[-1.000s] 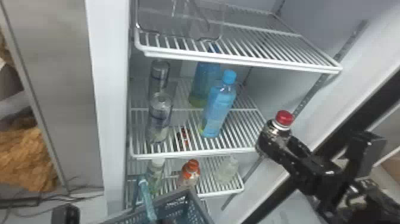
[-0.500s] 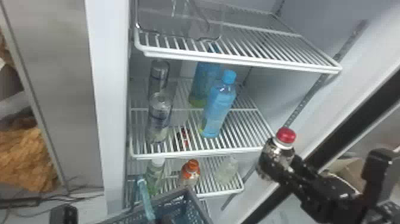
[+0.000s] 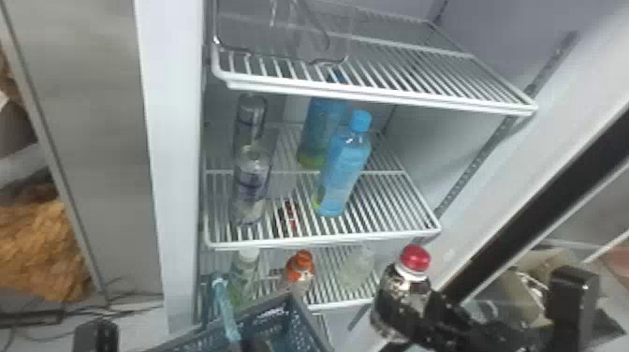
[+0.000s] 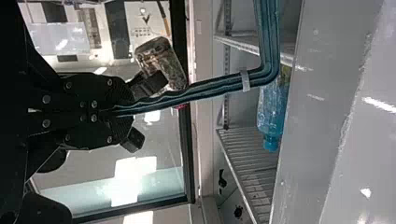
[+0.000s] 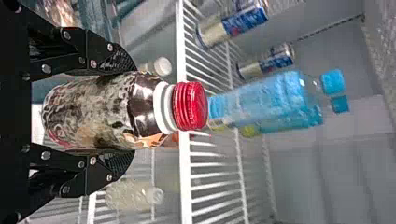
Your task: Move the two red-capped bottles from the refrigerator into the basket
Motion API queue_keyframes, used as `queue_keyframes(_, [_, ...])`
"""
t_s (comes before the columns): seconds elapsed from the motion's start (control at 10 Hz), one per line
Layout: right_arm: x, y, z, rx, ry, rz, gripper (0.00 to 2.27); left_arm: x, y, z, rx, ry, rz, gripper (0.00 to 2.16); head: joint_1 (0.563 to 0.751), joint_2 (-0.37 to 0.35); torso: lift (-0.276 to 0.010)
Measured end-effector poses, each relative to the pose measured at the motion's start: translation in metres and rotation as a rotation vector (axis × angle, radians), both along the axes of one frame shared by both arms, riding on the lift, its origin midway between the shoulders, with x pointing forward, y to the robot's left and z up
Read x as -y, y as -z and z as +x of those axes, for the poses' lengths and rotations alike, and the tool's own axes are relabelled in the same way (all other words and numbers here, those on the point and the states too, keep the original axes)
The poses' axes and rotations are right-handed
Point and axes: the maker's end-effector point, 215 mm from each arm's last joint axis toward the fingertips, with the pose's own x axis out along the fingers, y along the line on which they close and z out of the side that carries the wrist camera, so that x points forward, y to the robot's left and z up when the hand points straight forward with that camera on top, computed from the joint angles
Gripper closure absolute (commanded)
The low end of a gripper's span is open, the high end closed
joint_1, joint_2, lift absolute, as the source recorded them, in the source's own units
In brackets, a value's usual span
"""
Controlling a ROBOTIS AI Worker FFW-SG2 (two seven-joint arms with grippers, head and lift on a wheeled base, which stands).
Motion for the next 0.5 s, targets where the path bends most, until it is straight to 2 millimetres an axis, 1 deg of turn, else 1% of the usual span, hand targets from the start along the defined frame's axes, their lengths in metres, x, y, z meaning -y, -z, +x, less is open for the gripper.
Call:
queue_keyframes(0.2, [-0.026, 0.005, -0.004, -0.021, -0.044, 0.071, 1.28, 0.001, 0.001, -0.001, -0.001, 0.002, 0.004, 1.17, 0.695, -0.35, 0.0])
queue_keyframes(0.5, [-0.077, 0.015, -0.005, -0.051, -0.14, 0.195, 1.28, 0.001, 0.002, 0.0, 0.002, 0.005, 0.011, 1.17, 0.695, -0.35, 0.0])
